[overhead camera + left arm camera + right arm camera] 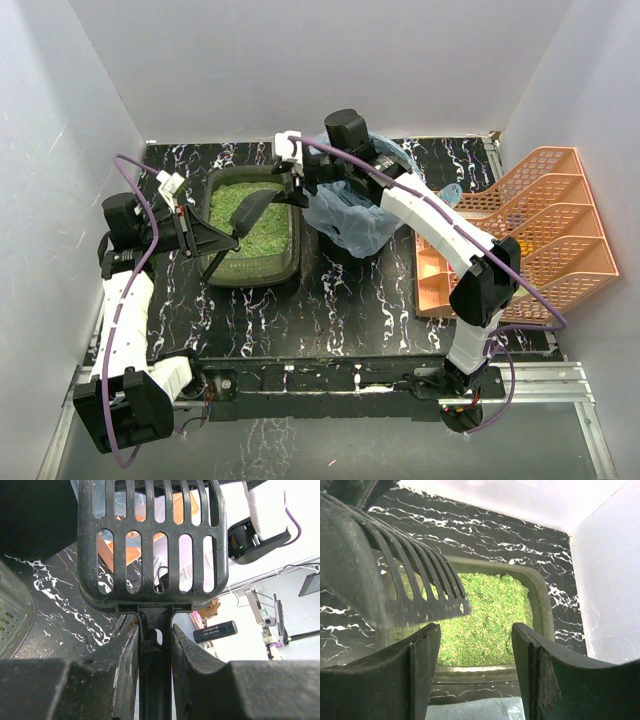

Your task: Clean the litter box

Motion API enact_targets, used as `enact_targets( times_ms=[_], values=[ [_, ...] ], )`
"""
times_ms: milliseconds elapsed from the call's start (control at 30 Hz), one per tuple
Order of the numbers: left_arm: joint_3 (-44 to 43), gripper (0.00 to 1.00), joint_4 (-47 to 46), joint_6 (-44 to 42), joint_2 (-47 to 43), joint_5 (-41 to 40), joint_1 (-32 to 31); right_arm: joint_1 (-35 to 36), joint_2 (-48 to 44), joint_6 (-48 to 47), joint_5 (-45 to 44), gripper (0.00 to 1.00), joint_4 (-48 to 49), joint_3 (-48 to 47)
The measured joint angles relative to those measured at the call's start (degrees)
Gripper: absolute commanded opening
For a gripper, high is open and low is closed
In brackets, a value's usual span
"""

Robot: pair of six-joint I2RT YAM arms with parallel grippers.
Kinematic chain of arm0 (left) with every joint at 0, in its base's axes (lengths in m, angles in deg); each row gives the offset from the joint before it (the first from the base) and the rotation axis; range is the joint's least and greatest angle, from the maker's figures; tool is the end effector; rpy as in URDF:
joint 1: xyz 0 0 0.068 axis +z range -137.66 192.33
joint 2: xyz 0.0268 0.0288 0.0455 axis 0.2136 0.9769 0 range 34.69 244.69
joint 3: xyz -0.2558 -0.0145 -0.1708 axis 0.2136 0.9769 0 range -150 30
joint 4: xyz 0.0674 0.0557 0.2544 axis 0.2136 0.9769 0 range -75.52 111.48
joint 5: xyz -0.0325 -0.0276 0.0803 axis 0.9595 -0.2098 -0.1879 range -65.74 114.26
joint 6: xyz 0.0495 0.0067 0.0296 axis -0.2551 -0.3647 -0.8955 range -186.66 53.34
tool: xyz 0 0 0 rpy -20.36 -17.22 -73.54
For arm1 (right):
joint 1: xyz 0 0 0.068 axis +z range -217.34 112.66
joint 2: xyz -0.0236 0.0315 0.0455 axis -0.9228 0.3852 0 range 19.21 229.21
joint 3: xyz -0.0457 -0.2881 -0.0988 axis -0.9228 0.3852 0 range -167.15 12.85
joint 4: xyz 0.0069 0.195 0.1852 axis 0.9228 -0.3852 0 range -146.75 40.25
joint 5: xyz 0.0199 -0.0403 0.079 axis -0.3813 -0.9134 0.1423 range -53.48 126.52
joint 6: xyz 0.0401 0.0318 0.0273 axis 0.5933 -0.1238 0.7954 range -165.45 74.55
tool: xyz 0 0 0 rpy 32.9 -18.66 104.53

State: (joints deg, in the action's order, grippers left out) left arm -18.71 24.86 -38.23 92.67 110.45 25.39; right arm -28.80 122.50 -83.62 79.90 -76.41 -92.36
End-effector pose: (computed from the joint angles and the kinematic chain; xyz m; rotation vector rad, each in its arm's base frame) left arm 0.1970 0.0031 0.3606 0.4074 1.8136 -1.5854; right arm 0.3221 0.2931 0.4305 -1.5524 1.1849 0.7565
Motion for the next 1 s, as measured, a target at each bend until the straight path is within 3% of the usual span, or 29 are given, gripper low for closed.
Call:
enact_targets(
  times_ms=[500, 900, 1000],
  values=[
    [0.1, 0.0, -1.8, 3.1, 0.0, 1.5, 0.0, -1.8, 0.0, 9.2, 16.1, 0.51, 4.0, -0.5],
    [1.8, 0.0, -5.0, 7.0, 0.5, 2.1, 0.0, -1.9, 0.0, 21.9, 18.1, 0.22, 16.3, 4.3],
    [2.1, 0.06, -6.5, 8.9, 0.5, 2.8, 0.0, -1.9, 0.0, 23.5, 18.2, 0.13, 18.4, 4.6]
  ],
)
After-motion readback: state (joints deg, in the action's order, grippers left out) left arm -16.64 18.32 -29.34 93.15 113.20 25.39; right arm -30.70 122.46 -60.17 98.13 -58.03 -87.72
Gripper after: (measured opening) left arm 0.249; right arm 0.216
